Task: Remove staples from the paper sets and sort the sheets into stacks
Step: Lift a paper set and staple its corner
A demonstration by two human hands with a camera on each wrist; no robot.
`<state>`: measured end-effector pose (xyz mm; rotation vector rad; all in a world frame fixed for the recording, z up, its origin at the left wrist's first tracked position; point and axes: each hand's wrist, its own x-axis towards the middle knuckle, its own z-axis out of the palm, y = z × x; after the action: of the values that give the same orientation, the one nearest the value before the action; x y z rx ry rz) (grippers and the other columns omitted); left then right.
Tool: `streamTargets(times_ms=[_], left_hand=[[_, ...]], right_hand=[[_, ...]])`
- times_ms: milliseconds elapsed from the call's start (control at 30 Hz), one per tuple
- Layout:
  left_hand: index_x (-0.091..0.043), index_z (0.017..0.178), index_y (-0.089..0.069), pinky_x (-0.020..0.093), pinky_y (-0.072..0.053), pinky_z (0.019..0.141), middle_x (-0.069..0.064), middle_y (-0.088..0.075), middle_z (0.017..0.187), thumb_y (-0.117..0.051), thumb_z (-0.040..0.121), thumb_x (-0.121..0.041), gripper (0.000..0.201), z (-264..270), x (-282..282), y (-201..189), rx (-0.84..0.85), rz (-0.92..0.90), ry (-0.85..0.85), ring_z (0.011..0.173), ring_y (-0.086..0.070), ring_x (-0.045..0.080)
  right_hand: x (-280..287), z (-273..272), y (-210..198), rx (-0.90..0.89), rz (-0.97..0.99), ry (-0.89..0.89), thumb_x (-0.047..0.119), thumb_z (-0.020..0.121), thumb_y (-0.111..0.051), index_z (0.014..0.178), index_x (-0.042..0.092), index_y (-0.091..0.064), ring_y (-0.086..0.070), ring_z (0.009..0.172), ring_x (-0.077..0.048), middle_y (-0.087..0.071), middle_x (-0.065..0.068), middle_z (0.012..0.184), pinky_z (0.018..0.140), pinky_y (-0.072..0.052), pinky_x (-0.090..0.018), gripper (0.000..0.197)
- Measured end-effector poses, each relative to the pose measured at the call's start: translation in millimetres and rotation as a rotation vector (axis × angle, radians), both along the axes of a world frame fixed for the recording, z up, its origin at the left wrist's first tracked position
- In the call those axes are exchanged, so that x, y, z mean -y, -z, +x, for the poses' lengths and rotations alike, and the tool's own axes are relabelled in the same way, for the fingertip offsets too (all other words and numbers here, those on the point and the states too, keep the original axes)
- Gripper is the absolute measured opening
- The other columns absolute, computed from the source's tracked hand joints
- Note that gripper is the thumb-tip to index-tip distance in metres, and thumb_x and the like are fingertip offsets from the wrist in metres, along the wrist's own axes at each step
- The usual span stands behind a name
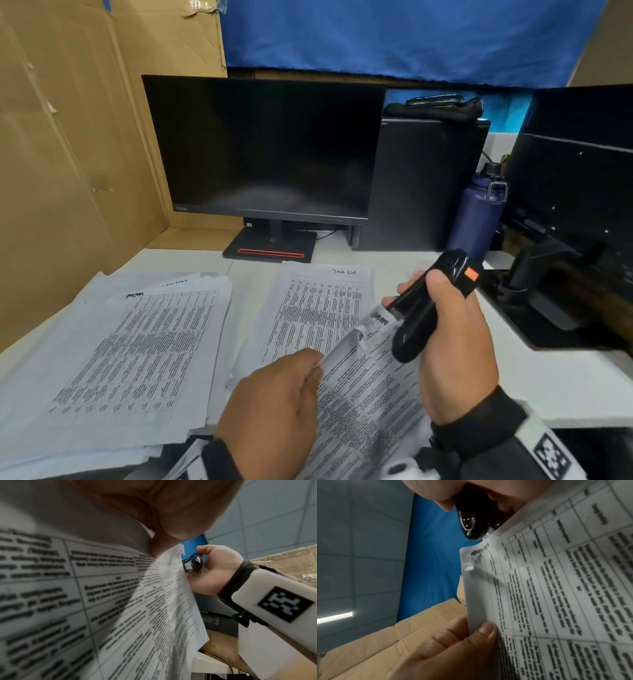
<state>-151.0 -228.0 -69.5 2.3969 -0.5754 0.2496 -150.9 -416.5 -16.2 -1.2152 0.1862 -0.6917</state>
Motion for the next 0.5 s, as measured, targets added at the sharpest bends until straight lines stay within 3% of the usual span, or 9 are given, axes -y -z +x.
streamTargets(times_ms=[100, 167, 233, 300, 367, 433, 500], left_hand=[[-0.040, 0.088, -0.053, 0.010, -0.039, 0.059, -0.038, -0.055, 0.078, -0.048, 0.103, -0.037, 0.016, -3, 3, 2, 0.000, -0.027, 0.014, 0.073, -0.055, -0.007], [-0.045, 0.094, -0.049, 0.011, -0.040, 0.060, -0.033, -0.056, 0.077, -0.047, 0.103, -0.040, 0.011, -6, 4, 2, 0.003, -0.034, 0.019, 0.071, -0.055, -0.004], [-0.050, 0.092, -0.040, 0.014, -0.039, 0.060, -0.022, -0.055, 0.073, -0.043, 0.104, -0.042, 0.015, -9, 6, 2, 0.013, -0.011, 0.038, 0.070, -0.053, 0.001], [-0.045, 0.092, -0.039, 0.017, -0.040, 0.064, -0.015, -0.053, 0.073, -0.040, 0.105, -0.043, 0.013, -13, 9, 0, 0.007, 0.017, 0.037, 0.073, -0.054, 0.006], [-0.035, 0.097, -0.043, 0.020, -0.042, 0.067, -0.012, -0.054, 0.075, -0.041, 0.105, -0.043, 0.011, -15, 12, 1, -0.006, -0.005, 0.034, 0.077, -0.057, 0.010], [-0.035, 0.102, -0.043, 0.021, -0.043, 0.067, -0.011, -0.055, 0.075, -0.041, 0.104, -0.044, 0.010, -18, 13, 1, 0.002, -0.002, 0.048, 0.079, -0.057, 0.011], [-0.034, 0.107, -0.043, 0.021, -0.044, 0.070, -0.011, -0.055, 0.078, -0.035, 0.103, -0.048, 0.016, -20, 14, 3, -0.009, 0.016, 0.062, 0.082, -0.058, 0.011]], right_hand=[[-1, -4, 2, -0.014, -0.026, 0.005, 0.020, 0.103, -0.049, 0.095, 0.014, -0.062, -0.070, 0.078, -0.022, -0.067, -0.002, 0.079, 0.086, -0.052, -0.048, 0.016], [-1, -4, 1, -0.026, -0.051, 0.010, 0.024, 0.102, -0.051, 0.095, 0.014, -0.063, -0.069, 0.070, -0.013, -0.067, 0.001, 0.074, 0.078, -0.050, -0.041, 0.018], [-1, -2, 1, -0.027, -0.080, 0.042, 0.039, 0.097, -0.056, 0.094, 0.011, -0.063, -0.068, 0.064, -0.012, -0.065, 0.002, 0.070, 0.072, -0.049, -0.038, 0.030], [-1, 2, 1, -0.049, -0.140, 0.088, 0.065, 0.080, -0.055, 0.095, 0.010, -0.062, -0.070, 0.065, -0.022, -0.064, 0.001, 0.068, 0.070, -0.055, -0.042, 0.058], [-1, 5, 3, -0.073, -0.182, 0.134, 0.082, 0.068, -0.050, 0.092, 0.013, -0.062, -0.071, 0.068, -0.031, -0.065, 0.001, 0.066, 0.074, -0.058, -0.048, 0.074], [1, 6, 8, -0.088, -0.198, 0.169, 0.097, 0.059, -0.049, 0.085, 0.018, -0.064, -0.069, 0.068, -0.037, -0.065, 0.000, 0.063, 0.077, -0.057, -0.056, 0.084], [4, 5, 10, -0.104, -0.235, 0.190, 0.103, 0.049, -0.046, 0.082, 0.017, -0.064, -0.068, 0.064, -0.038, -0.065, -0.002, 0.061, 0.072, -0.058, -0.054, 0.094]])
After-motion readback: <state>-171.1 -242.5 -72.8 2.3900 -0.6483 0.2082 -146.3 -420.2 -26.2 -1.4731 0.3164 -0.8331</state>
